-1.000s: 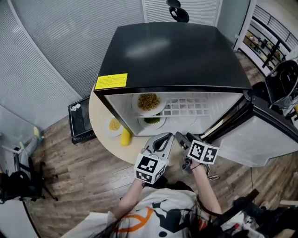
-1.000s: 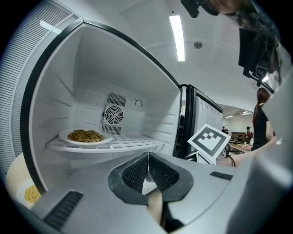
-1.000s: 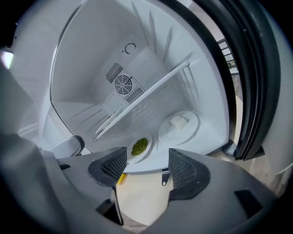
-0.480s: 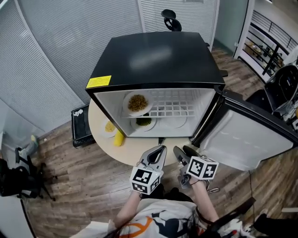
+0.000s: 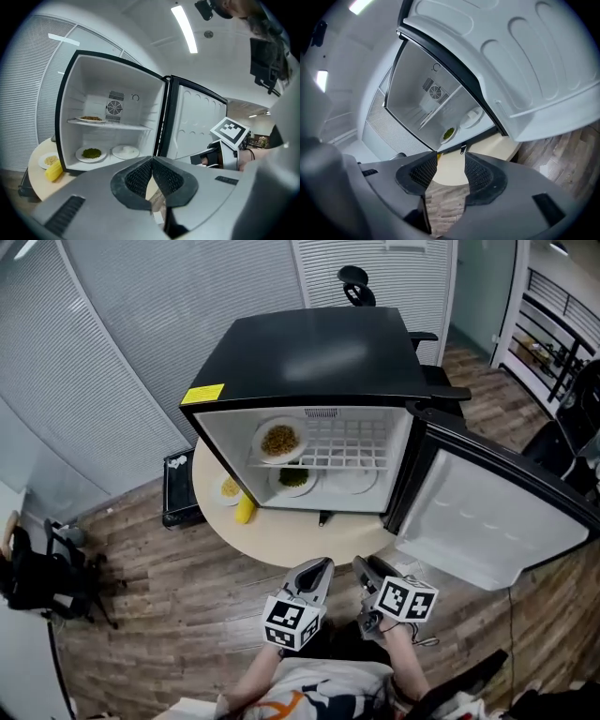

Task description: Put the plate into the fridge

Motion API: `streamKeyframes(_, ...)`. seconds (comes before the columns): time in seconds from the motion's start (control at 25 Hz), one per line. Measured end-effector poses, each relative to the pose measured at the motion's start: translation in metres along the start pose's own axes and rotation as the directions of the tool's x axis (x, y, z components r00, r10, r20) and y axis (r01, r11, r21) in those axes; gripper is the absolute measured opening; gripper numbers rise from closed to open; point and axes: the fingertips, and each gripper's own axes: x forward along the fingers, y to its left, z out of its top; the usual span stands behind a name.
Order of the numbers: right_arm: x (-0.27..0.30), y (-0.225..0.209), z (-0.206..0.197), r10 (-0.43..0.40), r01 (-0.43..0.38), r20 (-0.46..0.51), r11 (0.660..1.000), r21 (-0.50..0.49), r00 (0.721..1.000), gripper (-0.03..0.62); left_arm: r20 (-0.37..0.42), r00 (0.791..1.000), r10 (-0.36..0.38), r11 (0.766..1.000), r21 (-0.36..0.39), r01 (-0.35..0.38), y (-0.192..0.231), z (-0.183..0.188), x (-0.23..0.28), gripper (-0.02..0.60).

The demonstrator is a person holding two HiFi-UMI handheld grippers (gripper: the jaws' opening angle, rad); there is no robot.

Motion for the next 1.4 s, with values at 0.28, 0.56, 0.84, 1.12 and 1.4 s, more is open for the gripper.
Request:
streamKeyframes(0.28,-0.013,0.009,-0.004,0.036,-0.036,0.026,0.999,0.011,0.999,0.156,-0.015,1.0,0.0,0.999,0.032,0.001,-0.012,-0.002,-0.013,0.013)
streamKeyframes(0.56,-0.03,0.042,0.005,0.081,-0.08,0.103,0.997,-0.011,0.991,0.063,0.001,0.999,-0.038,0.998,0.052,0.038,-0.013,0.0,-0.033,0.013)
streamKeyframes(0.84,-0.04,0.088,-0.025,0.078,-0.072,0.122,0.996,-0.05,0.989,0.035,0.032,0.998,-0.058,0.998,0.04,0.057,0.002,-0.004,-0.081,0.012)
streamKeyframes(1.12,-0.051,0.121,-0.079,0.068,-0.064,0.118,0.997,-0.042,0.991,0.028,0.042,0.996,-0.076,0.997,0.019,0.075,0.012,-0.025,-0.138,0.013)
streamKeyframes(1.4,-0.068,0.147,-0.121,0.072,-0.068,0.121,0.997,-0.033,0.99,0.025,0.071,0.993,-0.099,0.995,0.0,0.099,0.011,-0.036,-0.177,0.014)
